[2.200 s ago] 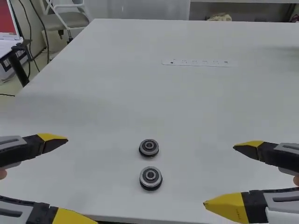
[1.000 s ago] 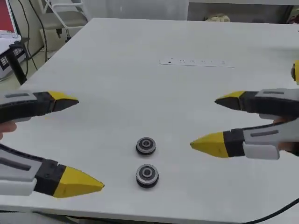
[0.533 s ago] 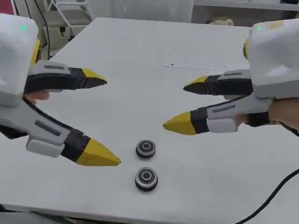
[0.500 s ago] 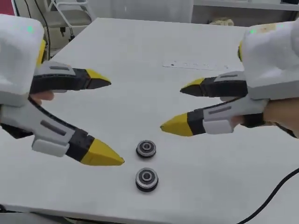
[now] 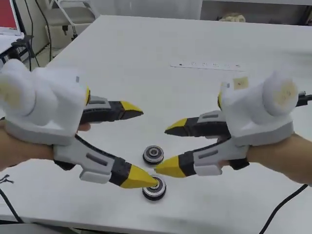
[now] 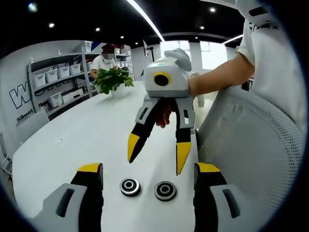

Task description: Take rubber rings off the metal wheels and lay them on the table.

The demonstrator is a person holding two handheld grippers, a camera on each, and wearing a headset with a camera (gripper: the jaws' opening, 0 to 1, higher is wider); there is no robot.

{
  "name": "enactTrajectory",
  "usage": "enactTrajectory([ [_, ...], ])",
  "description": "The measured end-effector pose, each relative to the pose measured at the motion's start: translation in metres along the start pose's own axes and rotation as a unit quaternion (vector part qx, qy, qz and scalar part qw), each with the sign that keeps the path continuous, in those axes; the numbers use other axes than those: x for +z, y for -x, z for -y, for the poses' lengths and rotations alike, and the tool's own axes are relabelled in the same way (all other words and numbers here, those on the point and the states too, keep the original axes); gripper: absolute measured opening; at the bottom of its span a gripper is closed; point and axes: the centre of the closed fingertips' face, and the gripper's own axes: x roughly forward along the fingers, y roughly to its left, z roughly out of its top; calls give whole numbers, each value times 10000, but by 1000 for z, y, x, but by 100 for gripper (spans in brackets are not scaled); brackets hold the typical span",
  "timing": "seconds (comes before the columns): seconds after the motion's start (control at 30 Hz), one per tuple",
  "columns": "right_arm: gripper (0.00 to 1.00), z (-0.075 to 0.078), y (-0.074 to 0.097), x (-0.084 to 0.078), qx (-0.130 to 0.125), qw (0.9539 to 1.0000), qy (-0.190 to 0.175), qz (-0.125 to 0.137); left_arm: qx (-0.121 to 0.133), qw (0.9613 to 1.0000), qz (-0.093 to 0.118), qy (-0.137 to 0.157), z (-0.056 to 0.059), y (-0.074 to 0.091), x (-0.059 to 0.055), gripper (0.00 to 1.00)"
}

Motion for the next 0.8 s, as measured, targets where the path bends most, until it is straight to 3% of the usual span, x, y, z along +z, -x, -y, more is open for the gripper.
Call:
enactTrajectory([
  [0.23, 40, -8, -7, -34, 253, 9991, -31, -328, 256, 9996, -18, 71, -6, -6, -15, 68],
  [0.3, 39, -10, -9, -43, 306, 9985, -219, -387, 263, 9996, -26, 101, -5, -7, -19, 68],
  [0.47, 31, -16, -16, -57, 381, 9975, -110, -593, 163, 9996, -223, -40, 4, -13, -31, 57],
  [0.57, 27, -17, -18, -60, 368, 9974, -149, -594, 66, 9997, -221, -20, 9, -17, -33, 49],
  [0.67, 24, -16, -19, -58, 321, 9979, -171, -539, -84, 9991, -417, -66, 15, -20, -41, 44],
  [0.8, 21, -18, -21, -60, 359, 9975, -135, -585, -114, 9988, -458, -88, 17, -24, -45, 36],
])
